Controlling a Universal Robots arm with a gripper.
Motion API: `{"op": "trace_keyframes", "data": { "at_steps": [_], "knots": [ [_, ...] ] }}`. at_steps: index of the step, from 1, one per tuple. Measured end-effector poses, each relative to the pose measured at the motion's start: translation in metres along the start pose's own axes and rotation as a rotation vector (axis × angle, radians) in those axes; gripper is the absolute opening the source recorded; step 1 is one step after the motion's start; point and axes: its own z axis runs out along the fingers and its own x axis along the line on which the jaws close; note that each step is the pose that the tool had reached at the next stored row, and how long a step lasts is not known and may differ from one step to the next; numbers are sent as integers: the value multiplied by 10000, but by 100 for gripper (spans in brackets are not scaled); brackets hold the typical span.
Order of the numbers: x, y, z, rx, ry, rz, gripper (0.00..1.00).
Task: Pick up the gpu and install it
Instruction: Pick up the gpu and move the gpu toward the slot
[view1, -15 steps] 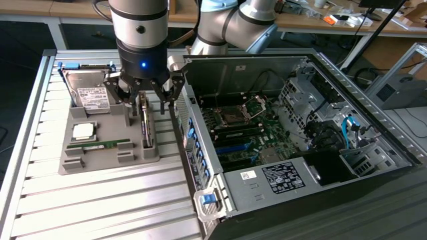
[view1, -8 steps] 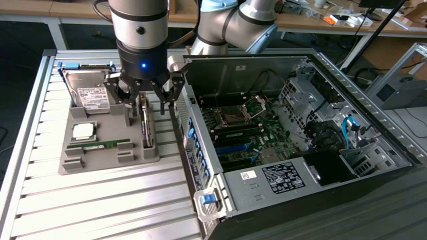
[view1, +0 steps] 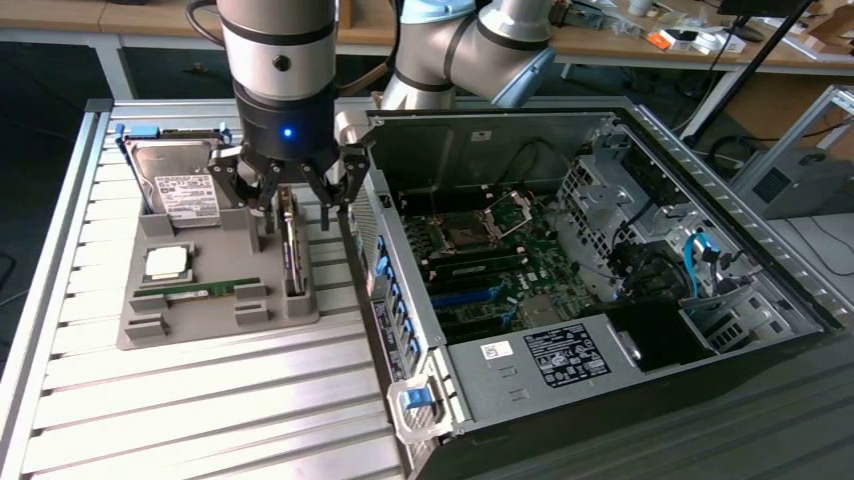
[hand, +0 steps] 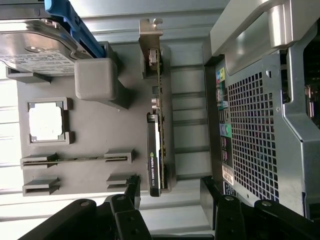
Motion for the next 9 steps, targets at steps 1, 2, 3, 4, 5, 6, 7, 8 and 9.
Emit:
{"op": "trace_keyframes", "data": {
  "at_steps": [1, 2, 3, 4, 5, 6, 7, 8, 9],
  "knots": [
    [0, 0, 6, 1, 0, 0, 60],
    [0, -1, 11, 0, 0, 0, 60],
    [0, -1, 13, 0, 0, 0, 60],
    [0, -1, 15, 0, 0, 0, 60],
    [0, -1, 17, 0, 0, 0, 60],
    [0, -1, 19, 1, 0, 0, 60],
    [0, -1, 22, 0, 0, 0, 60],
    [1, -1, 23, 1, 0, 0, 60],
    [1, -2, 39, 0, 0, 0, 60]
  ]
}}
